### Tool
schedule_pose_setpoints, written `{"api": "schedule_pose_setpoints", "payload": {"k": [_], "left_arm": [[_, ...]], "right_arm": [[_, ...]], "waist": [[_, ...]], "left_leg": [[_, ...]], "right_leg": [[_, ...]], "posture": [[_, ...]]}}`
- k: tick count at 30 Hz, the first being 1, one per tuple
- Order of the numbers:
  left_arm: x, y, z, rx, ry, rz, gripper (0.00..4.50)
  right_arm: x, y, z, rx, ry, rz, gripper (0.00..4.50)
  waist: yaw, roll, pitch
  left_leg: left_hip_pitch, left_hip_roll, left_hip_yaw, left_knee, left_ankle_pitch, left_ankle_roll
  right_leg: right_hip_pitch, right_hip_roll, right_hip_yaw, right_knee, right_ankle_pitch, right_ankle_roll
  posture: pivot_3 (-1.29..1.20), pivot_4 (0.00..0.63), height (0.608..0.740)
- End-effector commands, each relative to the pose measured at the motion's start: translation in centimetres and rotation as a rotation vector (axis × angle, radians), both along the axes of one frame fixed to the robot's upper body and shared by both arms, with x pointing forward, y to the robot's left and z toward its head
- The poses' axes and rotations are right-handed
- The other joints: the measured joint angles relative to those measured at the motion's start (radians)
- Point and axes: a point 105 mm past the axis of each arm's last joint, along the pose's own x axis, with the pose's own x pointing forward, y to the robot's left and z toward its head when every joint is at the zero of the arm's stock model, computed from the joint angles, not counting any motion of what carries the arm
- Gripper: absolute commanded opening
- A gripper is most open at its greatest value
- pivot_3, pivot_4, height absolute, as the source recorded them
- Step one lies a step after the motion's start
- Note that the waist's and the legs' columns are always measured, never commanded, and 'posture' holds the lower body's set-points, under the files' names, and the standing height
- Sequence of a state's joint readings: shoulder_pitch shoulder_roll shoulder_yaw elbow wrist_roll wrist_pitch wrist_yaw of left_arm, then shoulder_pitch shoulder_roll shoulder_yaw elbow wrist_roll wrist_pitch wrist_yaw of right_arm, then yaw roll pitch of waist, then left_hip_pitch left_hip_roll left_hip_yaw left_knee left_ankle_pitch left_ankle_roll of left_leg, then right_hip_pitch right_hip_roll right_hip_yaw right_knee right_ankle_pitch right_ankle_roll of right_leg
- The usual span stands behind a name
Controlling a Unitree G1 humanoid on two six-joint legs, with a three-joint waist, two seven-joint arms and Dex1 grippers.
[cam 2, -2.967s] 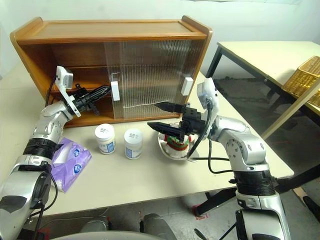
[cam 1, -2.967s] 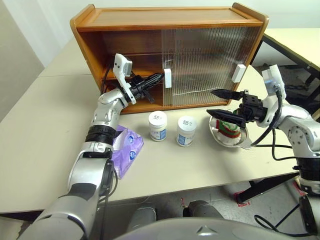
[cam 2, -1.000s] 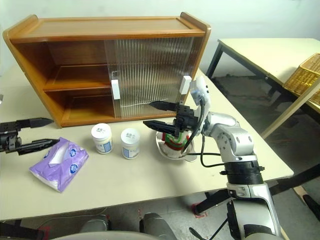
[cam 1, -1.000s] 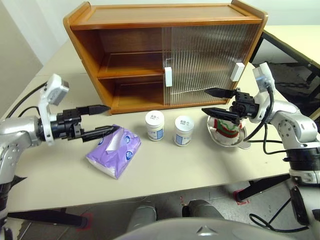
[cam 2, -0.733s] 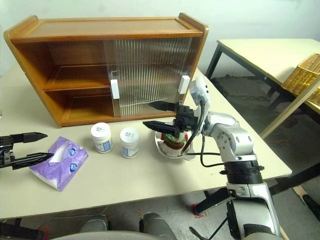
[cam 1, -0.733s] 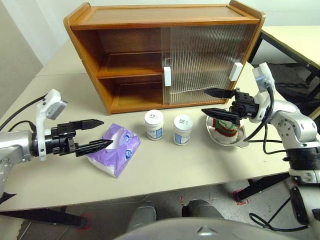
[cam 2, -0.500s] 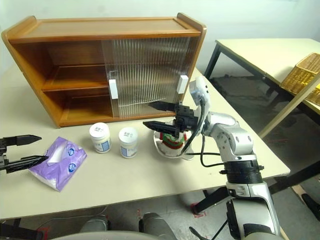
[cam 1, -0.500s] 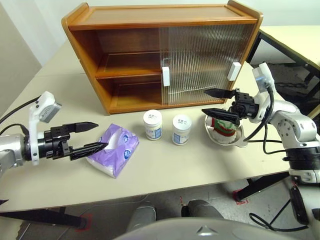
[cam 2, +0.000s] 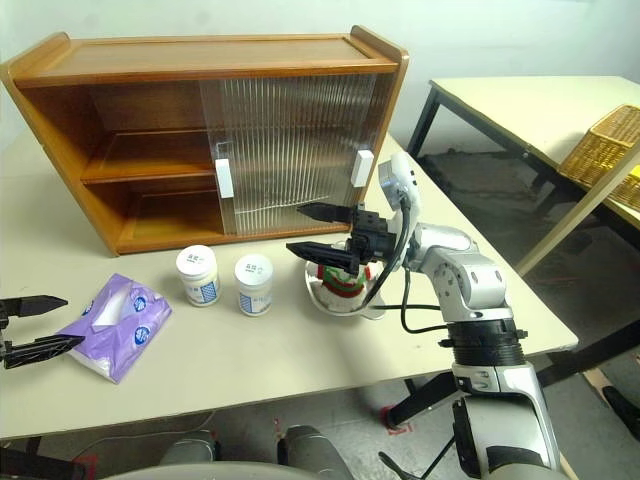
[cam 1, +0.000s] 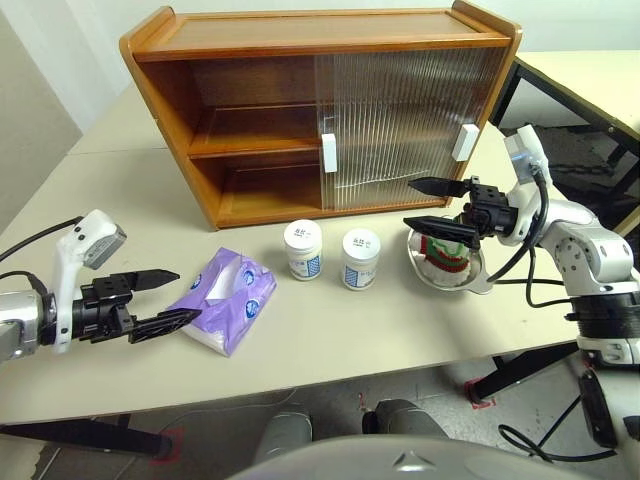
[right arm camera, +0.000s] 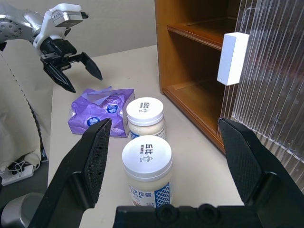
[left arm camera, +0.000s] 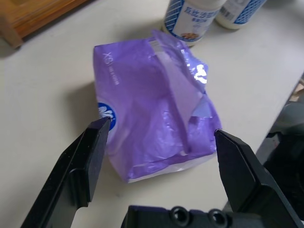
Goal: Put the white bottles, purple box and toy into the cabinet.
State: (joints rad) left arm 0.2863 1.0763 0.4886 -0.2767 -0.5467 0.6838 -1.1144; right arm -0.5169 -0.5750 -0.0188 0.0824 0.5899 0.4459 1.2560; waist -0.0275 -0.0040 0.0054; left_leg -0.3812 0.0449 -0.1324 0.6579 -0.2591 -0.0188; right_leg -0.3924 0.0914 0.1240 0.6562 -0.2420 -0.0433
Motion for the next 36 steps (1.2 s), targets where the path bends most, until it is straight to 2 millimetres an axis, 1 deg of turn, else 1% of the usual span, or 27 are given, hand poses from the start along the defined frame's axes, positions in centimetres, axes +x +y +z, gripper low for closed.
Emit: {"api": "schedule_pose_setpoints", "payload": {"k": [1, 5, 7, 8, 10, 13, 15, 17, 18, 20, 23, 26, 27, 28, 29, 30, 32, 33, 35, 36], "left_arm": [[0.3, 0.5, -1.5, 0.034, 0.013, 0.046, 3.86], [0.3, 0.8, -3.1, 0.057, 0.04, 0.088, 2.5], [0.3, 0.5, -3.8, 0.05, 0.049, 0.085, 1.89], [0.2, 0.1, -4.1, 0.037, 0.054, 0.076, 1.89], [0.2, -0.6, -4.4, 0.012, 0.06, 0.063, 2.27], [0.2, -1.5, -4.6, -0.014, 0.071, 0.039, 3.31], [0.0, -1.9, -4.5, -0.025, 0.078, 0.028, 3.8], [0.0, -2.0, -4.5, -0.026, 0.079, 0.029, 3.74], [0.0, -2.0, -4.5, -0.025, 0.079, 0.03, 3.62], [0.0, -2.1, -4.4, -0.027, 0.078, 0.031, 3.09], [0.0, -2.3, -4.2, -0.031, 0.079, 0.03, 2.07], [0.0, -2.1, -4.2, -0.018, 0.083, 0.04, 0.9], [0.0, -2.0, -4.2, -0.014, 0.085, 0.043, 1.07], [0.0, -1.9, -4.2, -0.013, 0.086, 0.045, 1.09], [0.0, -1.8, -4.3, -0.014, 0.088, 0.046, 1.28], [-0.1, -1.8, -4.3, -0.015, 0.09, 0.046, 1.26], [-0.1, -1.8, -4.4, -0.017, 0.091, 0.048, 1.06], [0.0, -1.8, -4.3, -0.019, 0.09, 0.05, 0.79], [0.1, -1.8, -4.2, -0.022, 0.085, 0.051, 0.07], [0.2, -1.9, -4.1, -0.024, 0.082, 0.05, 0.03]], "right_arm": [[-0.1, -0.1, 0.2, -0.018, -0.01, 0.003, 4.5], [-0.1, 0.0, 0.3, -0.018, -0.012, 0.003, 4.5], [-0.1, 0.0, 0.4, -0.017, -0.013, 0.003, 4.5], [-0.1, 0.0, 0.4, -0.018, -0.014, 0.003, 4.5], [-0.1, 0.0, 0.4, -0.019, -0.015, 0.003, 4.5], [-0.1, 0.0, 0.5, -0.018, -0.017, 0.002, 4.5], [-0.1, 0.1, 0.5, -0.017, -0.019, 0.002, 4.5], [-0.1, 0.1, 0.5, -0.016, -0.019, 0.002, 4.5], [-0.1, 0.1, 0.5, -0.016, -0.019, 0.002, 4.5], [-0.1, 0.1, 0.5, -0.015, -0.02, 0.0, 4.5], [-0.1, 0.1, 0.5, -0.013, -0.021, -0.002, 4.5], [-0.1, 0.1, 0.5, -0.013, -0.023, -0.004, 4.5], [-0.1, 0.1, 0.5, -0.012, -0.023, -0.004, 4.5], [0.0, 0.1, 0.5, -0.012, -0.024, -0.004, 4.5], [0.0, 0.2, 0.5, -0.011, -0.024, -0.004, 4.5], [-0.1, 0.2, 0.5, -0.012, -0.025, -0.004, 4.5], [0.0, 0.2, 0.6, -0.011, -0.025, -0.004, 4.5], [0.0, 0.2, 0.6, -0.011, -0.026, -0.004, 4.5], [0.0, 0.2, 0.6, -0.011, -0.027, -0.005, 4.5], [0.0, 0.2, 0.6, -0.011, -0.028, -0.005, 4.5]], "waist": [[0.0, 0.001, 0.0], [-0.001, 0.001, -0.001], [-0.001, 0.001, -0.001], [-0.001, 0.001, -0.001], [0.0, 0.001, -0.001], [0.0, 0.001, -0.001], [-0.001, 0.001, -0.001], [-0.001, 0.001, -0.001], [-0.001, 0.001, -0.001], [-0.001, 0.001, -0.001], [-0.001, 0.001, -0.001], [-0.001, 0.001, -0.001], [-0.001, 0.001, -0.001], [-0.001, 0.001, -0.001], [-0.001, 0.001, -0.001], [-0.001, 0.001, -0.001], [-0.001, 0.001, -0.001], [-0.001, 0.001, -0.001], [-0.001, 0.001, -0.001], [-0.001, 0.001, -0.001]], "left_leg": [[0.0, 0.0, 0.0, 0.0, 0.0, 0.0], [0.0, 0.0, 0.0, 0.0, 0.0, 0.0], [0.0, 0.0, 0.0, 0.0, 0.0, 0.0], [0.0, 0.0, 0.0, 0.0, 0.0, 0.0], [0.0, 0.0, 0.0, 0.0, 0.0, 0.0], [0.0, -0.001, 0.0, 0.0, 0.0, 0.0], [0.0, -0.001, 0.001, 0.0, 0.0, 0.0], [0.0, -0.001, 0.002, 0.0, 0.0, 0.0], [0.0, -0.002, 0.002, 0.0, 0.0, 0.0], [0.0, -0.002, 0.002, 0.0, 0.0, 0.0], [0.0, -0.002, 0.002, 0.0, 0.0, 0.0], [0.0, -0.002, 0.002, 0.0, 0.0, 0.0], [0.0, -0.002, 0.002, 0.0, 0.0, 0.0], [0.0, -0.002, 0.002, 0.0, 0.0, 0.0], [0.0, -0.002, 0.002, 0.0, 0.0, 0.0], [0.0, -0.002, 0.002, 0.0, 0.0, 0.0], [0.0, -0.001, 0.002, 0.0, 0.0, 0.0], [0.0, -0.001, 0.002, 0.0, 0.0, 0.0], [0.0, -0.001, 0.002, 0.0, 0.0, 0.0], [0.0, -0.002, 0.002, 0.001, 0.0, 0.0]], "right_leg": [[0.0, 0.0, 0.0, 0.0, 0.0, 0.0], [0.0, 0.0, 0.0, 0.0, 0.0, 0.0], [0.0, 0.0, 0.0, 0.0, 0.0, 0.0], [0.0, 0.0, 0.0, 0.0, 0.0, 0.0], [0.0, 0.0, 0.0, 0.0, 0.0, -0.001], [0.0, 0.0, 0.0, 0.0, 0.0, -0.001], [0.0, 0.0, 0.0, 0.0, 0.0, -0.001], [0.0, 0.0, 0.0, 0.0, 0.0, -0.001], [0.0, 0.0, 0.0, 0.0, 0.0, -0.001], [0.0, 0.001, 0.0, 0.0, 0.0, -0.001], [0.0, 0.001, 0.0, 0.0, 0.0, -0.001], [0.0, 0.001, 0.0, 0.0, 0.0, -0.001], [0.0, 0.001, 0.0, 0.0, 0.0, -0.001], [0.0, 0.001, 0.0, 0.0, 0.0, -0.001], [0.0, 0.001, 0.0, 0.0, 0.0, -0.001], [0.0, 0.001, 0.0, 0.0, 0.0, -0.001], [0.0, 0.001, 0.0, 0.0, 0.0, -0.001], [0.0, 0.001, 0.0, 0.0, 0.0, -0.001], [0.0, 0.001, 0.0, 0.0, 0.0, -0.001], [0.0, 0.001, 0.0, 0.0, 0.0, -0.001]], "posture": [[0.0, 0.0, 0.74], [0.0, 0.0, 0.74], [0.0, 0.0, 0.74], [0.0, 0.0, 0.74], [0.0, 0.0, 0.74], [-0.01, 0.0, 0.74], [-0.01, 0.0, 0.74], [-0.01, 0.0, 0.74], [-0.01, 0.0, 0.74], [-0.01, 0.0, 0.74], [-0.01, 0.0, 0.74], [-0.01, 0.0, 0.74], [-0.01, 0.0, 0.74], [-0.01, 0.0, 0.74], [-0.01, 0.0, 0.74], [-0.01, 0.0, 0.74], [-0.01, 0.0, 0.74], [-0.01, 0.0, 0.74], [-0.01, 0.0, 0.74], [-0.01, 0.0, 0.74]]}}
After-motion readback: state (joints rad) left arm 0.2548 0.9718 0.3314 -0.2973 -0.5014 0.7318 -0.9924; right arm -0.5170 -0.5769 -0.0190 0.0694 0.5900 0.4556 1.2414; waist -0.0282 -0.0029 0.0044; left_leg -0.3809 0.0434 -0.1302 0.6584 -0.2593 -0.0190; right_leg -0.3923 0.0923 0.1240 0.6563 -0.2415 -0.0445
